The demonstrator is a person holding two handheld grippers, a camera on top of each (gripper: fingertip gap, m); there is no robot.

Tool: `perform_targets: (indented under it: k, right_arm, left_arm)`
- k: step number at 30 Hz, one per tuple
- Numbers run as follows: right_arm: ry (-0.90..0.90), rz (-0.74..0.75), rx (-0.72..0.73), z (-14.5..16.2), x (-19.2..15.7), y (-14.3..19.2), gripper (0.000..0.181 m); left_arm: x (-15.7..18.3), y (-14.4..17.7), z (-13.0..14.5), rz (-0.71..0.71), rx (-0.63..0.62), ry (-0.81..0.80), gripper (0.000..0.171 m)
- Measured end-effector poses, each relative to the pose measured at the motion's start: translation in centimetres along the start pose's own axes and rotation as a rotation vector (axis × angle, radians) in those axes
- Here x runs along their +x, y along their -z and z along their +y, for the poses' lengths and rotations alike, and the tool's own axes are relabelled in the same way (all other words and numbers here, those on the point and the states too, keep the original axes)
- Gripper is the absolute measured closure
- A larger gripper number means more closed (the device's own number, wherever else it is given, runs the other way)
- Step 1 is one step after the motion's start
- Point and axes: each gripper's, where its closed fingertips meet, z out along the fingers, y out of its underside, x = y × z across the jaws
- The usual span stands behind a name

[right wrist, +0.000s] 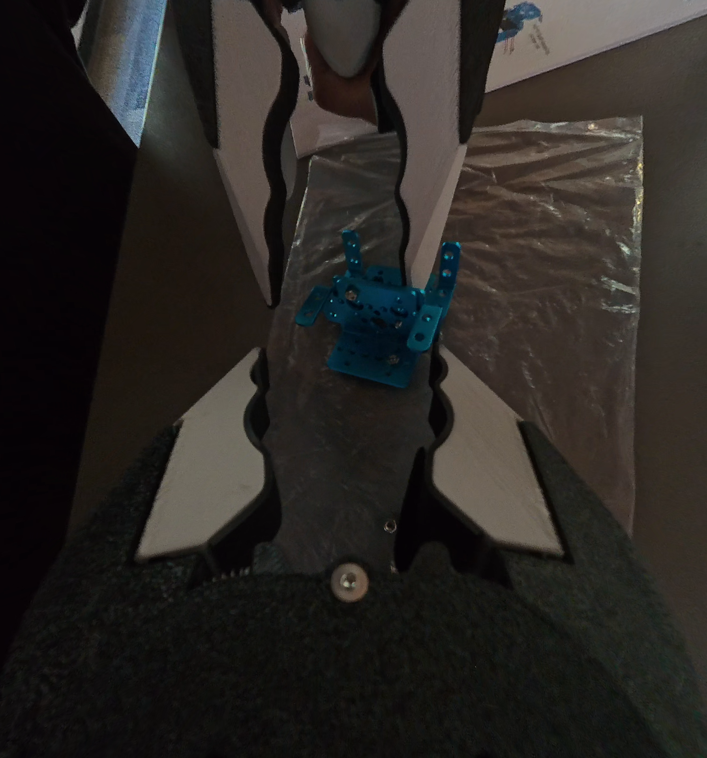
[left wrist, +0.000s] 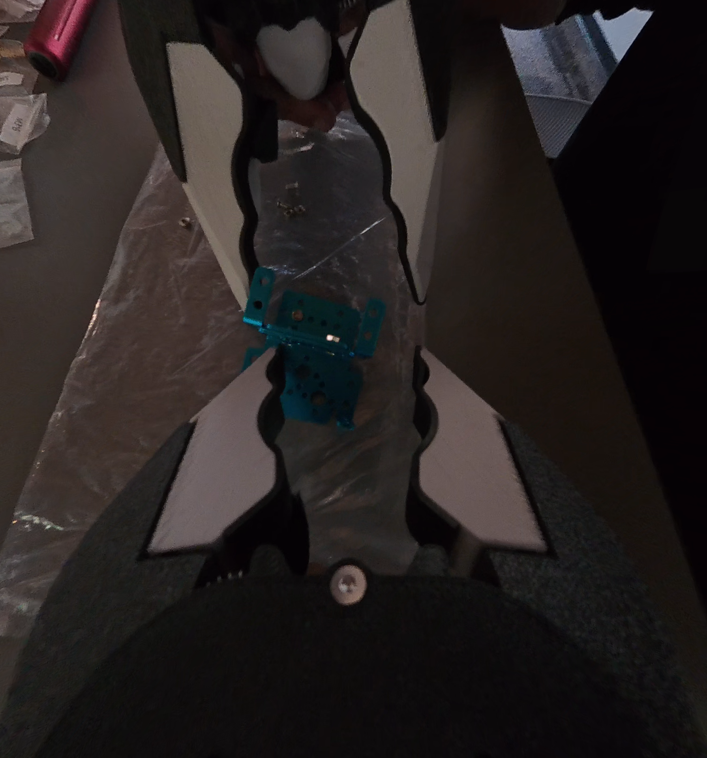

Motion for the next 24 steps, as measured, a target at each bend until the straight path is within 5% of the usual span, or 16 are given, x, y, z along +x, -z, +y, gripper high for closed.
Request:
perform_targets:
  k: [5,18,20,22,24]
  right_arm:
    - [0.013,0.037,-0.014,0.2,0.4,1.1,0.112]
    - [-0.025,-0.025,0.000,-0.3,0.0,0.2,0.099]
    - [0.009,0.057,-0.050,0.6,1.3,1.9,0.110]
    - [0.033,0.173,-0.057,1.2,3.2,4.4,0.149]
    - [0.030,0.265,-0.121,2.6,4.8,6.1,0.155]
  left_arm:
    - [0.2,0.1,0.3,-0.003,-0.011,-0.011,0.109]
    - [0.9,-0.4,0.1,0.001,-0.006,-0.029,0.109]
    - [0.9,-0.4,0.1,0.001,-0.006,-0.026,0.109]
    - [0.8,-0.4,0.1,-0.004,-0.005,-0.025,0.109]
    - [0.8,-0.4,0.2,-0.010,-0.009,-0.029,0.109]
